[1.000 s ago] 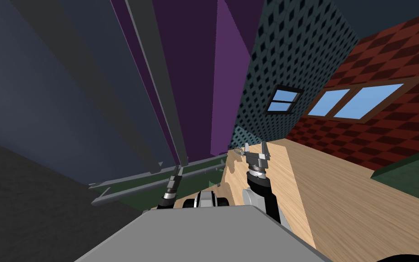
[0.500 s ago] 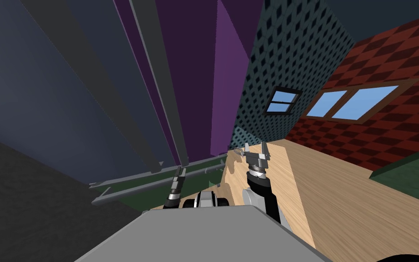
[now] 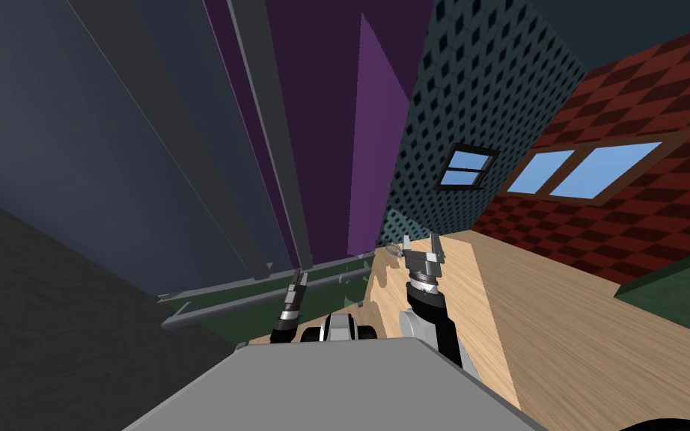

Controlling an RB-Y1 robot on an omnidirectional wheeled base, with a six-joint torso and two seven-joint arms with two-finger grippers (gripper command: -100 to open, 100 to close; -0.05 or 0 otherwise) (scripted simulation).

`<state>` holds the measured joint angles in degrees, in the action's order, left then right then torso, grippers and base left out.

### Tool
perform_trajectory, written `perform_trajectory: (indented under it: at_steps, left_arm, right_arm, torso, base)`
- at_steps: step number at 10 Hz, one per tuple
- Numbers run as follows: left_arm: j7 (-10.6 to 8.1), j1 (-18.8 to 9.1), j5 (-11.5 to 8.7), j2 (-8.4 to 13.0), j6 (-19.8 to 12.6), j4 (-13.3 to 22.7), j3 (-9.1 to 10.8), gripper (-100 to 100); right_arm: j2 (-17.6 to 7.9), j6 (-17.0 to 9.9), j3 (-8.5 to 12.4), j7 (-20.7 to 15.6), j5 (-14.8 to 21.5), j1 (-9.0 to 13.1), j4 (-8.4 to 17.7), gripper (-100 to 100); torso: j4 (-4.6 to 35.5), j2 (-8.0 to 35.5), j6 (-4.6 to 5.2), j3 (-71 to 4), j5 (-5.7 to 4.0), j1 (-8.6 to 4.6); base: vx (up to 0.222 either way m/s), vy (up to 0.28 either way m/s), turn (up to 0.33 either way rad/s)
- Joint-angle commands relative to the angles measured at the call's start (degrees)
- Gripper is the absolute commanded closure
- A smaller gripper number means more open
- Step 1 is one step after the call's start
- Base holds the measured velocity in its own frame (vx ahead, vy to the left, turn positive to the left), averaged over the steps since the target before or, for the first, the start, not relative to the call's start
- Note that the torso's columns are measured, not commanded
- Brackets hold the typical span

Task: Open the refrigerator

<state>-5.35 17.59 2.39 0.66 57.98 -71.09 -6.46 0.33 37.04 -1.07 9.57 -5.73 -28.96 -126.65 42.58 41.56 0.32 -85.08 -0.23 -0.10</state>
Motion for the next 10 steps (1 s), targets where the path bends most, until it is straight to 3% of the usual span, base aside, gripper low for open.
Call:
perform_trajectory:
  at_steps: [1, 4, 5, 6, 10]
  left_arm:
    - [-0.03, 0.19, 0.0, -0.02, 1.65, 0.04, -0.08, 100]
    - [-0.05, 1.52, 0.1, 0.2, 5.0, 2.11, -0.27, 100]
    - [0.0, 1.18, 0.03, 0.14, 4.55, 1.72, -0.14, 100]
    - [-0.22, 1.16, -0.06, 1.81, 4.56, 1.76, -0.33, -100]
    - [-1.64, 0.85, -0.74, 6.44, 2.9, 0.75, -1.56, -100]
  right_arm:
    - [0.0, 0.0, 0.0, 0.0, 0.0, -0.01, 0.0, 0]
    - [0.0, 0.0, 0.0, 0.0, 0.0, -0.01, 0.0, 0]
    - [0.0, 0.0, 0.0, 0.0, 0.0, -0.01, 0.0, 0]
    - [0.0, 0.01, 0.0, 0.0, 0.0, -0.01, -0.01, 0]
    - [0.0, 0.0, 0.0, 0.0, 0.0, 0.0, 0.0, 0]
  torso:
    - [-0.23, 0.1, -0.14, 0.08, 0.11, 0.01]
    - [-0.68, -0.15, -0.01, 0.06, 0.37, 0.03]
    - [-0.52, 0.15, -0.18, 0.18, 0.27, 0.01]
    - [-0.36, 0.55, -0.28, 0.41, 0.24, 0.08]
    - [-0.23, 0.8, -0.31, 0.55, 0.23, 0.14]
  base:
    - [0.012, 0.005, -0.016]
    - [0.019, -0.003, -0.022]
    - [0.007, -0.008, -0.009]
    - [0.005, 0.004, -0.011]
    - [-0.009, 0.031, -0.032]
